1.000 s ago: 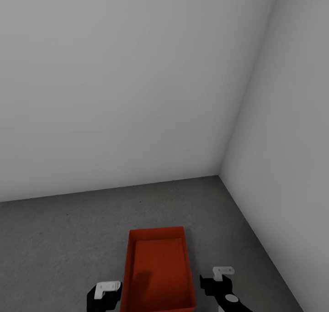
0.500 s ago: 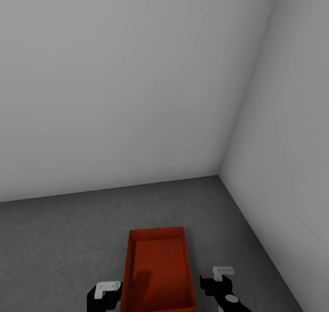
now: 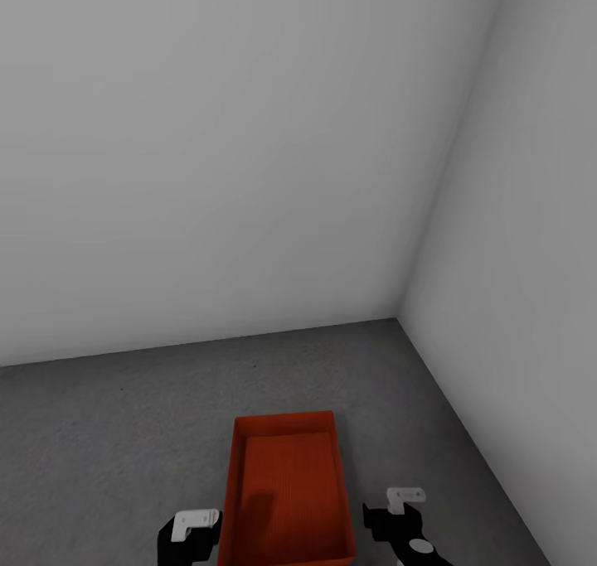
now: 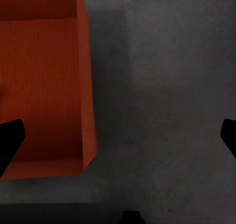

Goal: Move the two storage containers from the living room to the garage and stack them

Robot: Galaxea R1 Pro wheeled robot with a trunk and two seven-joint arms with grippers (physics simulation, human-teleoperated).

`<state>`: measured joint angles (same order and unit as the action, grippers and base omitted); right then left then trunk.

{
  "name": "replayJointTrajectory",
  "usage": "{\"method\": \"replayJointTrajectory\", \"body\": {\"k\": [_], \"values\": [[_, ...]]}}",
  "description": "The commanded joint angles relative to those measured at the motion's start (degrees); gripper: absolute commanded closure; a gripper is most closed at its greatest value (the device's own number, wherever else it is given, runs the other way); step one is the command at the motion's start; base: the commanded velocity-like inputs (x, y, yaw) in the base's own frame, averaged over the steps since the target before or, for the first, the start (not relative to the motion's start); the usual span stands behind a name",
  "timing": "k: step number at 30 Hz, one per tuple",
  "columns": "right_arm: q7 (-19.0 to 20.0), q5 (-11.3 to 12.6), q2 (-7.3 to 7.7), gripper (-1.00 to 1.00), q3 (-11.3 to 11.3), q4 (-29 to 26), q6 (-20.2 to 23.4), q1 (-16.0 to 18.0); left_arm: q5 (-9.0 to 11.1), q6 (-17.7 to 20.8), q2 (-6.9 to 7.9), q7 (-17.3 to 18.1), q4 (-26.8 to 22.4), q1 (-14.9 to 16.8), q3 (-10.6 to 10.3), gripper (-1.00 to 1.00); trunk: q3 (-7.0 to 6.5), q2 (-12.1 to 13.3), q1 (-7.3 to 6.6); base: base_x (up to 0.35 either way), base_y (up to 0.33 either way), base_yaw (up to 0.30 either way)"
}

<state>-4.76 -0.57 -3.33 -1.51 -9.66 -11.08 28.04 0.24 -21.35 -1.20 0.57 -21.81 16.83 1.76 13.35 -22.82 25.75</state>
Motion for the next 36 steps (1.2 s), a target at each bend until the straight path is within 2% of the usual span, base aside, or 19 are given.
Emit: {"method": "replayJointTrajectory", "body": {"k": [1,9,17,25,31,34,36], "values": [[-0.29,-0.06,-0.01,-1.00,-0.16,0.06,-0.16,0.05,0.02,-0.18,-0.03,0.06,0.04,0.04,0.17,-1.00,0.10,-0.10,0.03,0.000,0.000,0.000],[-0.15,0.07,0.00,-1.00,-0.16,0.36,0.11,0.00,0.05,-0.41,0.31,0.16,2.55,-1.93,0.08,-1.00,0.10,-0.10,0.03,0.000,0.000,0.000],[-0.09,0.20,-0.01,-1.00,-0.16,2.67,0.36,0.00,0.02,-0.28,0.56,0.32,3.09,-2.20,0.08,-1.00,0.10,-0.10,0.03,0.000,0.000,0.000],[0.10,0.22,-0.08,-1.00,-0.16,5.54,0.47,0.00,0.07,-0.24,1.44,0.50,4.38,-2.24,0.08,-1.00,0.10,-0.10,0.03,0.000,0.000,0.000],[6.69,0.22,-0.04,-1.00,-0.11,6.96,1.86,0.00,0.08,-0.21,1.95,0.56,4.69,-2.24,0.03,-1.00,0.10,-0.10,0.03,0.000,0.000,0.000],[11.02,0.22,0.17,-1.00,-0.13,7.41,4.04,0.00,0.11,-0.20,2.71,0.62,4.73,-2.24,0.05,-1.00,0.10,-0.10,0.03,0.000,0.000,0.000],[12.31,0.22,0.34,-1.00,-0.14,7.56,4.71,0.00,0.14,-0.19,3.10,0.68,4.76,-2.24,0.05,-1.00,0.10,-0.10,0.03,0.000,0.000,0.000]]}}
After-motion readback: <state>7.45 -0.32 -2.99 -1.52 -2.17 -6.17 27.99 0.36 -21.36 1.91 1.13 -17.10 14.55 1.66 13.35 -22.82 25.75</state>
